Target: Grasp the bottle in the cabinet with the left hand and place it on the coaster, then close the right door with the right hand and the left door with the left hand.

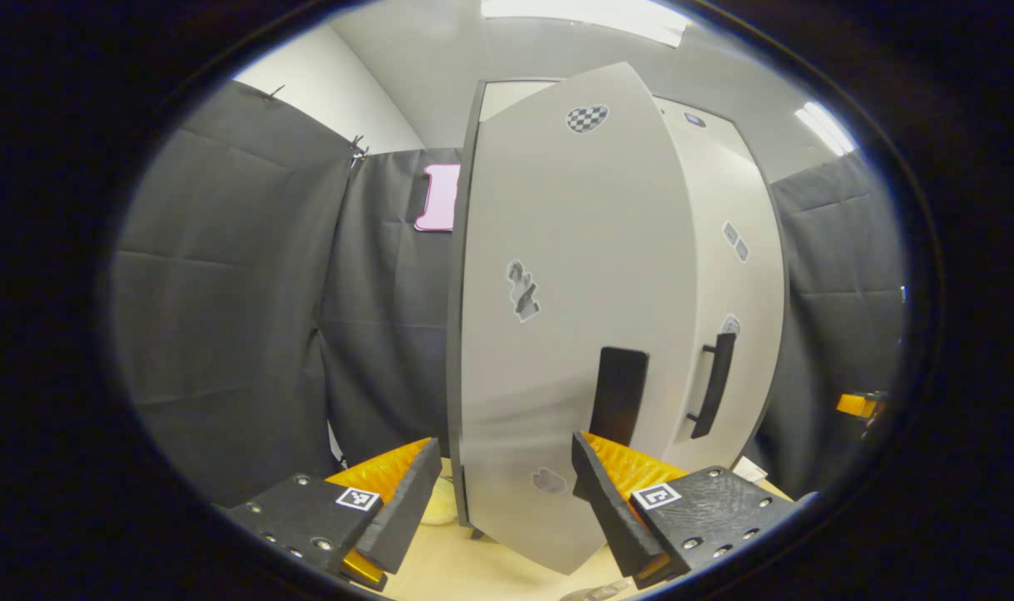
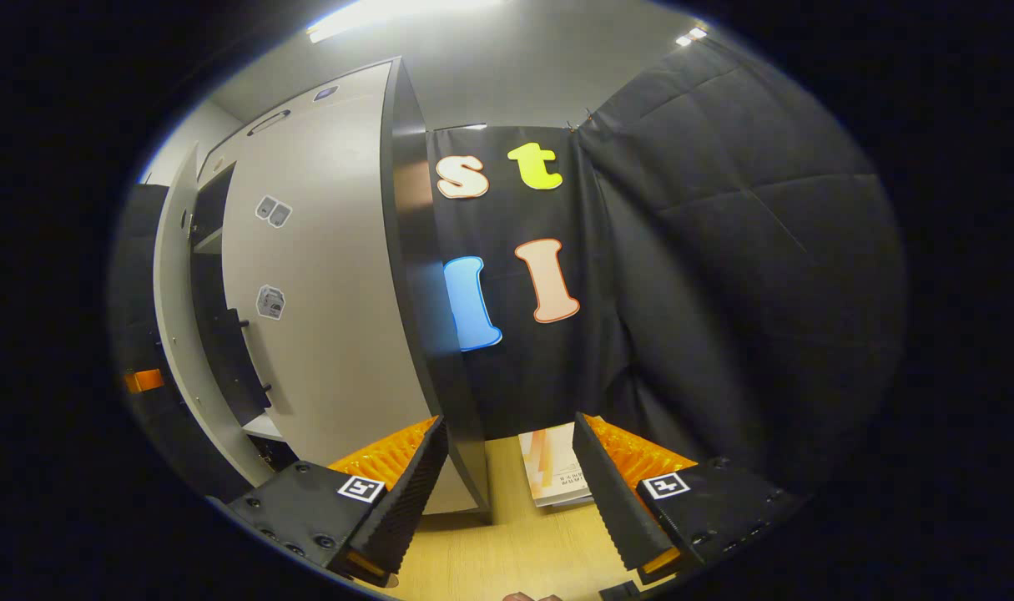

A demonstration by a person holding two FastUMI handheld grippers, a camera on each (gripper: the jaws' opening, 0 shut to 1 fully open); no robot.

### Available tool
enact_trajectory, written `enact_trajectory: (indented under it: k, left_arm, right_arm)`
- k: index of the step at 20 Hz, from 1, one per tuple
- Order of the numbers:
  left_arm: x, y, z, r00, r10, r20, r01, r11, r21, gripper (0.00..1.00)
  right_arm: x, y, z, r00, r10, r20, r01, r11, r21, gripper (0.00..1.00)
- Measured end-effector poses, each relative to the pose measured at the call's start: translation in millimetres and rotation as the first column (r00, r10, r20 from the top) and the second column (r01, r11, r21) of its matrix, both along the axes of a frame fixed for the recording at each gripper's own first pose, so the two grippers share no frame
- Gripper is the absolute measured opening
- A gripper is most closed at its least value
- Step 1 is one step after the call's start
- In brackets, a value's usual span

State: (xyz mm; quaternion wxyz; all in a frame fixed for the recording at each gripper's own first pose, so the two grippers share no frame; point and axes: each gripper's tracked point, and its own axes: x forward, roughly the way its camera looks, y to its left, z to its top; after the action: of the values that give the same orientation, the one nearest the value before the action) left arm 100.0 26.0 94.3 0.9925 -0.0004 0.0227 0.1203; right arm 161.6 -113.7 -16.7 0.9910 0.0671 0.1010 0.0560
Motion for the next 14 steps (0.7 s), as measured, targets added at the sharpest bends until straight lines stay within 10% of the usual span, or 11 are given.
enact_trajectory:
  k: [14]
  left_arm:
    - [-147,-44,15,0.976,0.186,0.113,-0.185,0.983,-0.018,0.93]
  right_arm:
    - [-7,33,4,0.979,0.201,0.046,-0.198,0.979,-0.050,0.97]
